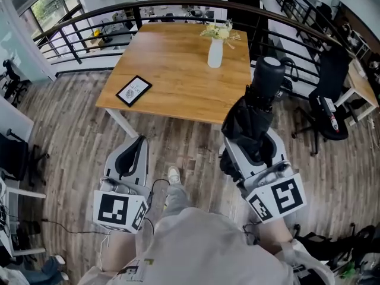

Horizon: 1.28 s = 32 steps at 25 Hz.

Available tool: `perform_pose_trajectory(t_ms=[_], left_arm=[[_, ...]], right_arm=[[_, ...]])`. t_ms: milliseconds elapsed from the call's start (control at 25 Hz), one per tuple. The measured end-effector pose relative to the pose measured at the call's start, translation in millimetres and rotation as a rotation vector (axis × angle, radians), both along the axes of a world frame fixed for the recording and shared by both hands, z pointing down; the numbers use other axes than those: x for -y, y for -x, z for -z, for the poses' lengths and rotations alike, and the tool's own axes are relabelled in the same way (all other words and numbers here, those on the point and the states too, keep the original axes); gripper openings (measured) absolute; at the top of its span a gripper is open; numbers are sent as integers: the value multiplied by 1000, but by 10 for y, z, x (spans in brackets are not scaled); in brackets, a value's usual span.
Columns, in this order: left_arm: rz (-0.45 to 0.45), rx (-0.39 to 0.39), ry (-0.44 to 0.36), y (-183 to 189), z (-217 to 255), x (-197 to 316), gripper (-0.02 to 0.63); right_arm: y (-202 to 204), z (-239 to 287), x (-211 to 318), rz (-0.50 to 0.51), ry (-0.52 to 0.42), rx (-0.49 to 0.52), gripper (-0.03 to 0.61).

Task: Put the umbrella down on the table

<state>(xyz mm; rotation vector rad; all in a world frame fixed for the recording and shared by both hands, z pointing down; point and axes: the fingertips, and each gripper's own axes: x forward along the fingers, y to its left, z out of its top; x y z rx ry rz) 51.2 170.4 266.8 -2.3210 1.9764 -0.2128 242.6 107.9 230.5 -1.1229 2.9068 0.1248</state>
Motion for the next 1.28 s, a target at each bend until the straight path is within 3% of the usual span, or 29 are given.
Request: perform_pose_trajectory(t_ms=[360,1040,1280], left_arm=[[-3,-9,49,651,-106,885,17],[-87,-35,124,2095,-309,3091,17],[-95,-29,150,2385,-399,3449,17]], right_arm=[[708,-131,911,8,51,-24,259],[2307,-271,3022,-19,118,-80,259],[2532,-405,3447,-39,161,-74,259]])
